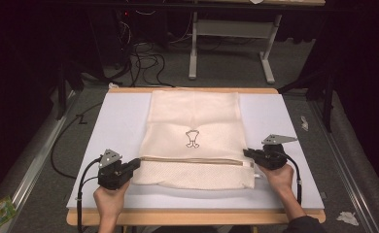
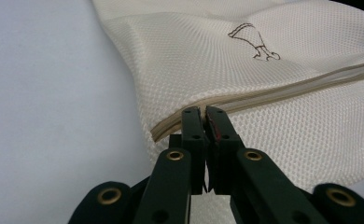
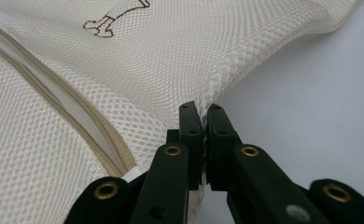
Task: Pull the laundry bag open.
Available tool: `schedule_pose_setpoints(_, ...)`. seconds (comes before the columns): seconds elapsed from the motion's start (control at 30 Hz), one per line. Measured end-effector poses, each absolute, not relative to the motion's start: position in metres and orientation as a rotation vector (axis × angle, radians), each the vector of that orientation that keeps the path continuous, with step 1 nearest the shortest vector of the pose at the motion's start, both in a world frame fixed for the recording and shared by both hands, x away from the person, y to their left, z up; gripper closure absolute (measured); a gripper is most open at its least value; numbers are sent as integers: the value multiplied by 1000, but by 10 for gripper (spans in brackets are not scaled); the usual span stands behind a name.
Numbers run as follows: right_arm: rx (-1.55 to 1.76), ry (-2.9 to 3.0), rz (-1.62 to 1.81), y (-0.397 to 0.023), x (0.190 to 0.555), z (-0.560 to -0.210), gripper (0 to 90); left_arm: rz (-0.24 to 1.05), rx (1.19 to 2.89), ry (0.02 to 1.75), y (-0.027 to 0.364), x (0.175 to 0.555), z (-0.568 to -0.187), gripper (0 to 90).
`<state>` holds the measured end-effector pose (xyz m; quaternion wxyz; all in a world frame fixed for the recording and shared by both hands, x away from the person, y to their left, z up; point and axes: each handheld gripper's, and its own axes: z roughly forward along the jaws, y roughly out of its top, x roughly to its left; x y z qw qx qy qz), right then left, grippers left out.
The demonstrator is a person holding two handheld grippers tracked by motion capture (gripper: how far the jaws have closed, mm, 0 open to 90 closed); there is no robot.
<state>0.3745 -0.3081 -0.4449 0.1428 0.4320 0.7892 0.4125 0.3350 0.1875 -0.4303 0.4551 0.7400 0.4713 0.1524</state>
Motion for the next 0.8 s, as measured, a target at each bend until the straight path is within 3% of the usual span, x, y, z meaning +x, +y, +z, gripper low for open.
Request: schedule_pose_setpoints(0.8,1250,2289,1164,-312,373,-446,885,396,1897,1236,197,343,-441,872)
